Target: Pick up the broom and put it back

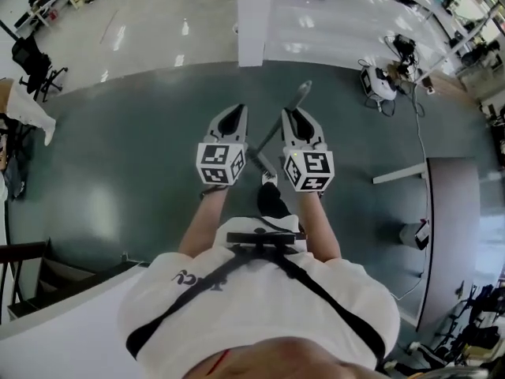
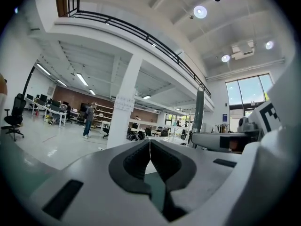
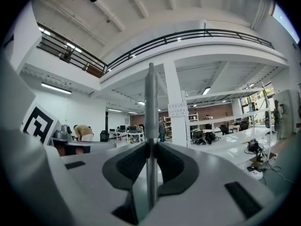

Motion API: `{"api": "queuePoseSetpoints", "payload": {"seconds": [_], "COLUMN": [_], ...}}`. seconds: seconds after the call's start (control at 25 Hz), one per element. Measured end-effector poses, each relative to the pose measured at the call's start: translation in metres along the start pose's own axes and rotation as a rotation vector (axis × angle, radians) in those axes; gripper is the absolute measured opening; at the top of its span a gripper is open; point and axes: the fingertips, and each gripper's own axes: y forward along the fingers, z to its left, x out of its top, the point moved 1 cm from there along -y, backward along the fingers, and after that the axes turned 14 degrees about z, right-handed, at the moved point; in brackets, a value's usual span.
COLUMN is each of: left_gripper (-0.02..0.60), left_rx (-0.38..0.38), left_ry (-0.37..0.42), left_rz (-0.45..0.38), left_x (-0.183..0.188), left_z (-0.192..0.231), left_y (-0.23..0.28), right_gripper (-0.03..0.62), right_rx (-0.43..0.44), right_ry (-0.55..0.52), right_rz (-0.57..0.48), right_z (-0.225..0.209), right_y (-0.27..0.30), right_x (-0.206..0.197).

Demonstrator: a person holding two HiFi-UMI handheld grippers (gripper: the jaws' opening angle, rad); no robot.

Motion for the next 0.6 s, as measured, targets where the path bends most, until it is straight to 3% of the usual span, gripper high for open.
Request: {"api": "queuePoseSetpoints", "payload": {"seconds": [0.16,0.36,0.6], "left_gripper": [0.012,0.012,0.012], "left_rx": [0.051,0.104,0.139], "left_ry": [0.000,0.007,-0.003], "left_rz": [-0.007,-0.023,0.004], "left_x": [0.025,0.072,0.094], "left_z": [0.031,0.035,0.057], "left_y": [0.058,0.147,0.222], "right_gripper": [0.084,0.084,0.084], "right_rx": [0.074,0.159,0.181], "right_ry": [-0.019,-0.048,-0.068], "right_rz": [-0.011,-0.013,-0.028], "right_z": [-0.021,-0.078,-0.129], "right_y": [0.062,0.125,0.198], "right_x": [0.022,0.055,0.086]}}
